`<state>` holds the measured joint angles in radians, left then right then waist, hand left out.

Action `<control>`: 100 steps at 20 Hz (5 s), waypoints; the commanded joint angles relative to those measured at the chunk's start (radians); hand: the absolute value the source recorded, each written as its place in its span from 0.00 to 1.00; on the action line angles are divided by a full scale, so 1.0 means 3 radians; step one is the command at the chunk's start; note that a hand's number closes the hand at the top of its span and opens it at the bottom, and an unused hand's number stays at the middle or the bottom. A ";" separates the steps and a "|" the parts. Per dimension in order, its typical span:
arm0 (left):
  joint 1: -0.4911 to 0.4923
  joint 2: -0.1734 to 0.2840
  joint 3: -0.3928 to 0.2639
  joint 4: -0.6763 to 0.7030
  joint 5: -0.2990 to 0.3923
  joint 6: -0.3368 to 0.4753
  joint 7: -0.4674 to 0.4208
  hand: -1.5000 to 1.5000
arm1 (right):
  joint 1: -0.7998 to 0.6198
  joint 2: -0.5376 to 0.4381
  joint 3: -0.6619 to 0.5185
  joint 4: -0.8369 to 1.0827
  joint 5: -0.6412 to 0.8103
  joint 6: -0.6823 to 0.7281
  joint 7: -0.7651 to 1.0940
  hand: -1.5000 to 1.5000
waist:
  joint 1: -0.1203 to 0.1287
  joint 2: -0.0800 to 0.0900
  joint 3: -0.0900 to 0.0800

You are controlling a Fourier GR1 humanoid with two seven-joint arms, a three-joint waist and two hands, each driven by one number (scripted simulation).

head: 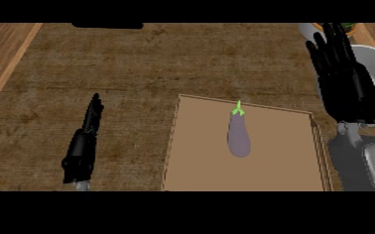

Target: Pick the eggplant from the tray and place it in the pot

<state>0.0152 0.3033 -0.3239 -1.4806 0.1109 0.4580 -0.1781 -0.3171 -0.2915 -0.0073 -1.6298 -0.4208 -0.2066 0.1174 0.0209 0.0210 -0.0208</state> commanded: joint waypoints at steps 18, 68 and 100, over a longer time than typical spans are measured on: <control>-0.1066 0.0046 0.0433 -0.0273 0.0616 -0.0465 0.0492 0.50 | -0.0643 -0.0966 0.0545 0.2152 -0.0159 0.3793 -0.0688 0.00 | 0.0197 0.0056 0.0098; -0.1070 0.0017 0.0833 -0.0014 0.0527 -0.0664 0.0591 0.50 | -0.1577 -0.0137 0.2345 0.3536 0.2184 0.3505 -0.2341 0.00 | -0.0015 -0.0047 0.0073; -0.0901 0.0052 0.1190 -0.0038 0.0548 -0.1044 0.0560 0.50 | -0.1707 -0.0177 0.1904 0.3202 0.2183 0.3003 -0.2303 1.00 | -0.0063 -0.0070 0.0068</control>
<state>-0.2577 0.3054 0.0007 -1.5139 0.2544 0.1805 -0.0048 -0.7831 -0.2823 0.6380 -0.6698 0.2689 0.5690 -0.5672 0.0064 -0.0007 -0.0001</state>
